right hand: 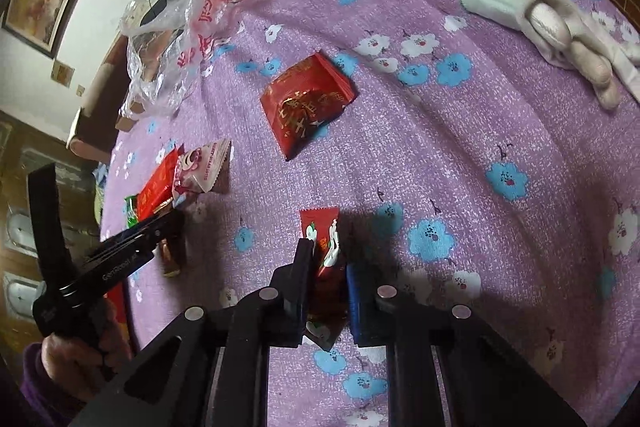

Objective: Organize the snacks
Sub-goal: 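Grasp the brown Mamy packet with the left tool while the right tool grasps the red flower packet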

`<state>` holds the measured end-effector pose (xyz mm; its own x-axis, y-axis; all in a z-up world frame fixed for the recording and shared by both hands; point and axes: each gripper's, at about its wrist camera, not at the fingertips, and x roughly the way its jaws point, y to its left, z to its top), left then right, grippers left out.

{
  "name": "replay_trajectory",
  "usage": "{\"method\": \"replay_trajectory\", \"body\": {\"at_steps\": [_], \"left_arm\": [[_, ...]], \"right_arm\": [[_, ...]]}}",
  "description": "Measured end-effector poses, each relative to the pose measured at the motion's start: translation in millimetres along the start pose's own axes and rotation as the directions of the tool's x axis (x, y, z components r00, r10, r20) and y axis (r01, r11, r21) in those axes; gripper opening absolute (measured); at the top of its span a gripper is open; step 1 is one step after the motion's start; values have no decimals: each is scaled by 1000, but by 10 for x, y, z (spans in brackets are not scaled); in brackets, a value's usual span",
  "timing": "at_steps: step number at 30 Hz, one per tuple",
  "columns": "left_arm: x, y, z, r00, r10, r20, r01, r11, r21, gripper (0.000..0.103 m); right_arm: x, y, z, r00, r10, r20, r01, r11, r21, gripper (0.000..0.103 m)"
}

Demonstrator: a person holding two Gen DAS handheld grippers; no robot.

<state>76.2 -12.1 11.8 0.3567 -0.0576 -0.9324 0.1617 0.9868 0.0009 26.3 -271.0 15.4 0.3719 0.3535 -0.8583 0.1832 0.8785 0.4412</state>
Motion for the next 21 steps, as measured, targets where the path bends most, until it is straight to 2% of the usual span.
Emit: {"method": "replay_trajectory", "body": {"at_steps": [7,13,17,21], "left_arm": [[-148,162,-290,998,-32,-53,32,999,-6,39],[-275,289,-563,994,-40,-102,33,997,-66,40],[-335,247,-710,994,-36,-103,32,999,-38,40],[-423,261,-820,995,-39,-95,36,999,-31,40]], "right_arm": [[-14,22,-54,1000,-13,3,13,1000,-13,15],[-6,68,-125,1000,5,-9,-5,1000,-2,17],[38,167,-143,999,30,-31,-30,1000,6,17],[65,380,-178,998,52,-47,-54,998,-39,15]]}}
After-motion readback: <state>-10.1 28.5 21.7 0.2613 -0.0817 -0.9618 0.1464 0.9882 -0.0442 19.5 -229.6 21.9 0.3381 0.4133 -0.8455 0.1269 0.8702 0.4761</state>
